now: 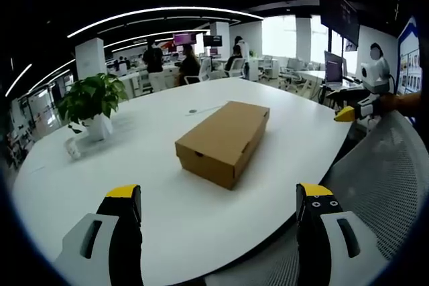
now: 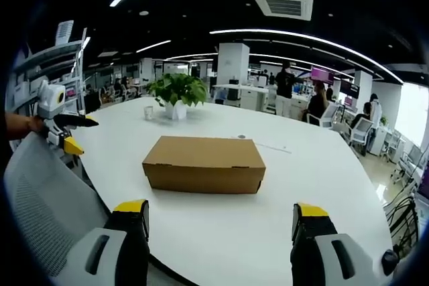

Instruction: Operate the shoe box by opening the lid, removing the specified soft item, and placing it in the target area until the item is outside and the box remains undamaged.

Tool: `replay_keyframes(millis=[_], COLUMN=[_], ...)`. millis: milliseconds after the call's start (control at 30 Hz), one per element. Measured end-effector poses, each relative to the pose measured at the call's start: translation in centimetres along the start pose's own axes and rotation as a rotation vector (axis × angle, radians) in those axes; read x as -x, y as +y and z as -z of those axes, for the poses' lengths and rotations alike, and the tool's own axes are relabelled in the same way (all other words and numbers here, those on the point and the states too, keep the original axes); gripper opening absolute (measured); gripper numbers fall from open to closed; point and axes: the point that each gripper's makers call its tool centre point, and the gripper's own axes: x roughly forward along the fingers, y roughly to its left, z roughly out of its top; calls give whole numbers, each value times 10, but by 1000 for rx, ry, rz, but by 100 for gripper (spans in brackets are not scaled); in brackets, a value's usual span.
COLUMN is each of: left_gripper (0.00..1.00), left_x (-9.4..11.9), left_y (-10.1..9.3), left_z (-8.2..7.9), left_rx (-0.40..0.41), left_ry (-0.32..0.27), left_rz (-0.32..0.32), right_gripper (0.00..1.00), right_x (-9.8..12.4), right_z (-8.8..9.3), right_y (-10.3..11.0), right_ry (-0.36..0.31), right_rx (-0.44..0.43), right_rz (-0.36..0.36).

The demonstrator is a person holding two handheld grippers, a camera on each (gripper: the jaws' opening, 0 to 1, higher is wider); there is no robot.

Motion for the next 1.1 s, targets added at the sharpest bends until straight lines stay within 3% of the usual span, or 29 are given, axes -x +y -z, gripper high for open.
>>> replay_keyframes(millis=[333,667,1100], left_gripper=[100,100,100], left_x=[-2,1,-5], left_y=[0,9,10], left_z=[-1,-5,-16], left_rx=[21,90,74], left_ry=[6,-19,-23], left_rz=[-6,-33,-16], right_gripper=[88,89,89], right_x=[1,-2,-1], right_z=[0,2,-3], right_y=[-2,7,6], right_ry=[-5,21,22], right_rx=[-31,10,38], right_rz=[-1,-40,-45])
